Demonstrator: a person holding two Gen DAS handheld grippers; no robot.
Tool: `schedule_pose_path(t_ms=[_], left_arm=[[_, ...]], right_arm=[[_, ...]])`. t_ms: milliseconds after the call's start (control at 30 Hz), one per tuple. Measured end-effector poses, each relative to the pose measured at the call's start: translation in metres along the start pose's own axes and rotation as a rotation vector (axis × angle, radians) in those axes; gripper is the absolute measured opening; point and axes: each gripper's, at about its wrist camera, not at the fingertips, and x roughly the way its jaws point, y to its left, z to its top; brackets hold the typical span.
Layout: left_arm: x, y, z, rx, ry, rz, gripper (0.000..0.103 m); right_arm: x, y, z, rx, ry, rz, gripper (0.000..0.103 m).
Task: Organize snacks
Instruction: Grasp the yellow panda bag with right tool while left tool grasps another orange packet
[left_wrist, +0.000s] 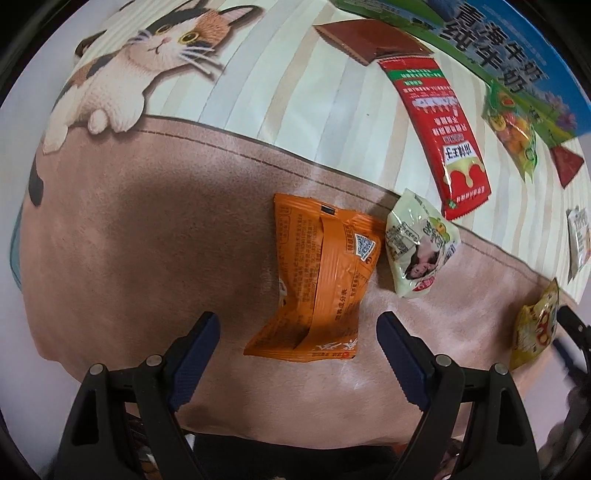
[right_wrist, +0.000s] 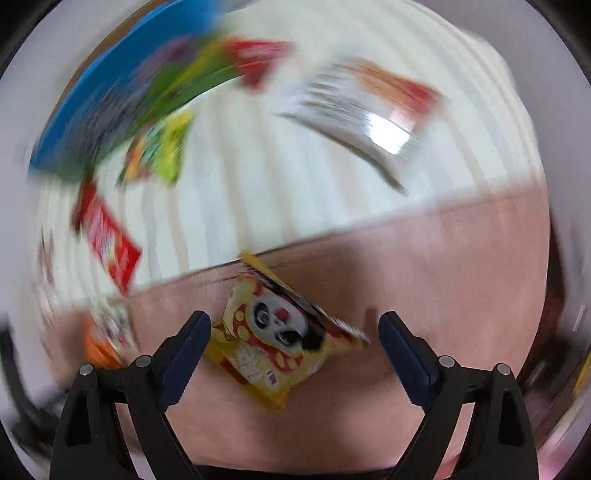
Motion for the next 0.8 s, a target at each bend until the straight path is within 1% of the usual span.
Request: schedule_pose_path(t_ms=[33,67,100,133,200,267,300,367,400,433,467,500,533,567,600,633,667,700,733,800], left_arm=[[0.001,0.002,0.001,-0.010,0.003,-0.005,0.087],[0.002,0.007,0.005,-0.018,0.008,-0.011,0.087],[0.003,0.009,0.006,-0.024,0.015,-0.018,0.087],[0.005,0.010,0.007,-0.023,0.017,-0.020,0.087],[0.006,0.012,0.011,-0.011,0.014,-0.008,0.087],[0.007,0.015,0.016,-0.009,0.010,0.006,0.087],[0.008,0.017,0.018,-0.012,0.012,0.005,0.087],[0.011,0.016,0.023,-0.008,0.022,0.004,0.087],[0.013,0.012,0.023,0.000,0.025,0.005,0.087],[0.016,0.011,0.025,0.012,0.028,0.011,0.087],[0.021,0.007,0.025,0.027,0.035,0.018,0.087],[0.026,0.003,0.026,0.040,0.045,0.020,0.087],[0.031,-0.002,0.027,0.053,0.051,0.025,0.087],[0.035,-0.005,0.029,0.065,0.051,0.030,0.087],[0.039,-0.008,0.031,0.083,0.041,0.039,0.086],[0.040,-0.010,0.033,0.096,0.024,0.045,0.077],[0.040,-0.015,0.034,0.104,0.011,0.056,0.061],[0.040,-0.018,0.037,0.115,0.000,0.069,0.057],[0.038,-0.019,0.039,0.131,-0.016,0.072,0.053],[0.036,-0.018,0.039,0.152,-0.035,0.080,0.051]], right_arm=[[0.000,-0.012,-0.003,0.119,0.012,0.054,0.094],[0.002,-0.018,-0.006,0.198,0.023,0.098,0.094],[0.008,-0.026,-0.011,0.306,0.039,0.162,0.094],[0.012,-0.027,-0.012,0.346,0.050,0.182,0.094],[0.024,-0.020,-0.012,0.379,0.071,0.173,0.094],[0.034,-0.011,-0.008,0.358,0.072,0.152,0.090],[0.041,-0.004,-0.003,0.324,0.079,0.098,0.087],[0.044,0.007,0.000,0.237,0.066,0.047,0.077],[0.042,0.018,0.002,0.137,0.048,0.011,0.069],[0.041,0.025,0.002,0.069,0.036,-0.005,0.068],[0.039,0.034,0.000,-0.027,0.031,-0.025,0.068],[0.040,0.045,-0.002,-0.125,0.045,-0.042,0.066],[0.040,0.053,-0.006,-0.196,0.049,-0.056,0.066],[0.045,0.064,-0.011,-0.302,0.084,-0.091,0.066],[0.048,0.072,-0.014,-0.361,0.107,-0.118,0.067],[0.047,0.077,-0.015,-0.386,0.101,-0.129,0.069],[0.045,0.080,-0.016,-0.406,0.090,-0.134,0.072],[0.041,0.084,-0.018,-0.435,0.067,-0.154,0.082],[0.036,0.084,-0.019,-0.426,0.048,-0.158,0.089],[0.028,0.077,-0.020,-0.353,0.046,-0.111,0.089]])
